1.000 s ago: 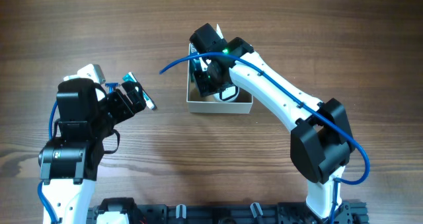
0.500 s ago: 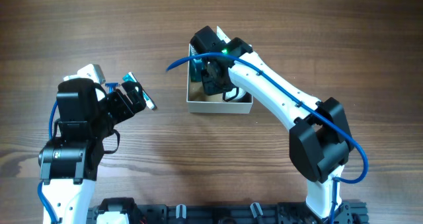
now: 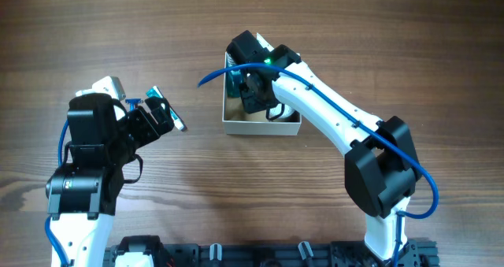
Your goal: Pack container
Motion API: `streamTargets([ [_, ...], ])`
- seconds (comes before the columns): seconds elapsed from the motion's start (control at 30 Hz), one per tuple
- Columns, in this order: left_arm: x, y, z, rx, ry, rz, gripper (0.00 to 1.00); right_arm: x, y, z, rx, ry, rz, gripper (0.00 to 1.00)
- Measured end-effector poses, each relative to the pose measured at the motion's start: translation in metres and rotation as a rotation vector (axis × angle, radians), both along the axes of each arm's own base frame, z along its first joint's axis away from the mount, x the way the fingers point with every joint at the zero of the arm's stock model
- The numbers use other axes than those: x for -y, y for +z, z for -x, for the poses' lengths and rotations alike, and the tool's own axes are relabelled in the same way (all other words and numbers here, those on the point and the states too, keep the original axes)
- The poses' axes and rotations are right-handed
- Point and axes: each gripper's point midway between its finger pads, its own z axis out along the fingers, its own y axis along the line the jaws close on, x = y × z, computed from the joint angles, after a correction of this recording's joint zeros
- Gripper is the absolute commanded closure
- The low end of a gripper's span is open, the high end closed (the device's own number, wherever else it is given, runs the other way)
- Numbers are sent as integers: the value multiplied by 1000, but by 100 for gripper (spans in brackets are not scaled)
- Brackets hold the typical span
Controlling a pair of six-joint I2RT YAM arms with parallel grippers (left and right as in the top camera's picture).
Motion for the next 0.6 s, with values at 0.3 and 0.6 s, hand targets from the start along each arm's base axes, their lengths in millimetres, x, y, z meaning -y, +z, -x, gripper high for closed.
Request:
streamTargets([
  [0.3,0,0,0,0,0,0,0,-7,56,-3,128,90,-98,86],
  [0.6,0,0,0,0,0,0,0,124,190,-11,352,-274,-235,3],
])
